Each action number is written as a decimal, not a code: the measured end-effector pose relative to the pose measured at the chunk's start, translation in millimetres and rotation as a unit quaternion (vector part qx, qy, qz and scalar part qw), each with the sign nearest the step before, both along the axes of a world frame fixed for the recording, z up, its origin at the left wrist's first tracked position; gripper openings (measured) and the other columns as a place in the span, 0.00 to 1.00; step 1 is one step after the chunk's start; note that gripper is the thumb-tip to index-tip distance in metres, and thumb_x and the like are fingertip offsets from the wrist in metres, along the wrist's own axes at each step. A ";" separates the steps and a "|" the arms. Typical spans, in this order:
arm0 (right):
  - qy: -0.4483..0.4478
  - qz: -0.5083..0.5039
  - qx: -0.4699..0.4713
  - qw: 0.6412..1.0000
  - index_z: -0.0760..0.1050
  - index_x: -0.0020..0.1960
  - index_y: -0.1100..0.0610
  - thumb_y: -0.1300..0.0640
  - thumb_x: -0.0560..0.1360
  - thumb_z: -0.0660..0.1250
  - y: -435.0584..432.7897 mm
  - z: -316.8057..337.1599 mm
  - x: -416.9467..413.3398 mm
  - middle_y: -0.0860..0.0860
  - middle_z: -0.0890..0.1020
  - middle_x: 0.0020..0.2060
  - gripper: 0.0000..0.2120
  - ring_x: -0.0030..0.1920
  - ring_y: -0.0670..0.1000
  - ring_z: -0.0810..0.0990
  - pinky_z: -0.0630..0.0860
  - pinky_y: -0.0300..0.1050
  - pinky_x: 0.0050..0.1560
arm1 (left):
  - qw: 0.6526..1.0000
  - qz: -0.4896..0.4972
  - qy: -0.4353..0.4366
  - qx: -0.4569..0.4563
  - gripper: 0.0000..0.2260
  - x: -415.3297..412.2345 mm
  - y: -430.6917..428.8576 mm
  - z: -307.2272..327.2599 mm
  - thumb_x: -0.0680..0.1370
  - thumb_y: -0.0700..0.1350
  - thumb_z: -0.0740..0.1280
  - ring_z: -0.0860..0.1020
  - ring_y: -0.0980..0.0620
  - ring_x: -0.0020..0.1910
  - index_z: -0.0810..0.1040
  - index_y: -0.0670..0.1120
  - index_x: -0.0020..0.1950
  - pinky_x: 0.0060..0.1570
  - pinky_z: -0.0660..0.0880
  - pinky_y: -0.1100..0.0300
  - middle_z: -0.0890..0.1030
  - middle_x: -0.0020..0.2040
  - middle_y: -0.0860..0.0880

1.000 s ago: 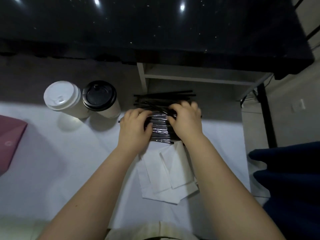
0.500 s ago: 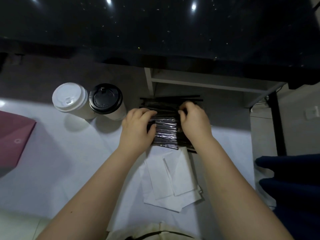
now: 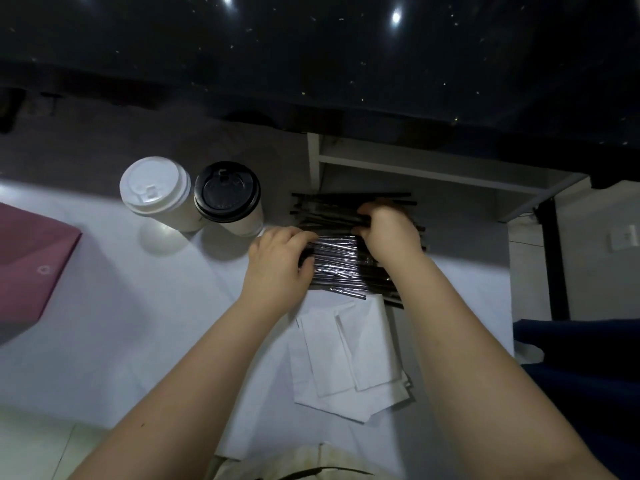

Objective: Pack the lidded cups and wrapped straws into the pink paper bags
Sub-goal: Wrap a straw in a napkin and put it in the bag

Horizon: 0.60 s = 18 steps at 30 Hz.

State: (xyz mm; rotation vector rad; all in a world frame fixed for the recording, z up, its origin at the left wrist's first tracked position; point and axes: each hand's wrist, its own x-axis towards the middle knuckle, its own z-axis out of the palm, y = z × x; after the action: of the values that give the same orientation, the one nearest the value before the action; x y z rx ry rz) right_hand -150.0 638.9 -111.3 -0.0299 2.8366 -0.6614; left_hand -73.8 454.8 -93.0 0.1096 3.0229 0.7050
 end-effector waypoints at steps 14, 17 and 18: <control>-0.070 -0.027 -0.051 0.996 0.76 0.62 0.56 0.55 0.77 0.68 11.8 39.9 -5.4 0.54 0.80 0.49 0.14 0.52 0.56 0.79 0.74 0.45 0.49 | 0.999 0.005 0.033 0.006 0.16 3.2 -5.2 19.9 0.75 0.44 0.68 0.69 0.47 0.63 0.78 0.50 0.62 0.60 0.64 0.50 0.78 0.59 0.51; -0.093 -0.044 -0.128 0.986 0.77 0.57 0.56 0.59 0.76 0.69 15.0 46.4 2.3 0.52 0.83 0.45 0.10 0.47 0.51 0.81 0.75 0.43 0.44 | 0.999 0.005 0.044 0.007 0.16 9.5 -2.3 27.2 0.74 0.44 0.68 0.69 0.47 0.63 0.78 0.50 0.62 0.61 0.63 0.50 0.78 0.58 0.51; -0.097 -0.043 -0.150 0.983 0.78 0.54 0.56 0.60 0.76 0.69 15.2 47.2 6.8 0.50 0.83 0.42 0.07 0.44 0.49 0.81 0.74 0.40 0.41 | 0.999 0.006 0.049 0.010 0.16 12.7 -2.0 29.2 0.74 0.43 0.68 0.70 0.46 0.63 0.78 0.50 0.62 0.61 0.63 0.50 0.78 0.58 0.51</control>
State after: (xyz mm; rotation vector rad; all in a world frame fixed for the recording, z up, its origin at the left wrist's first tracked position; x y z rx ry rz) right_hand -143.3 654.1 -64.1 0.1031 2.5408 -1.0457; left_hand -61.1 452.8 -63.8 0.1314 3.1121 0.7519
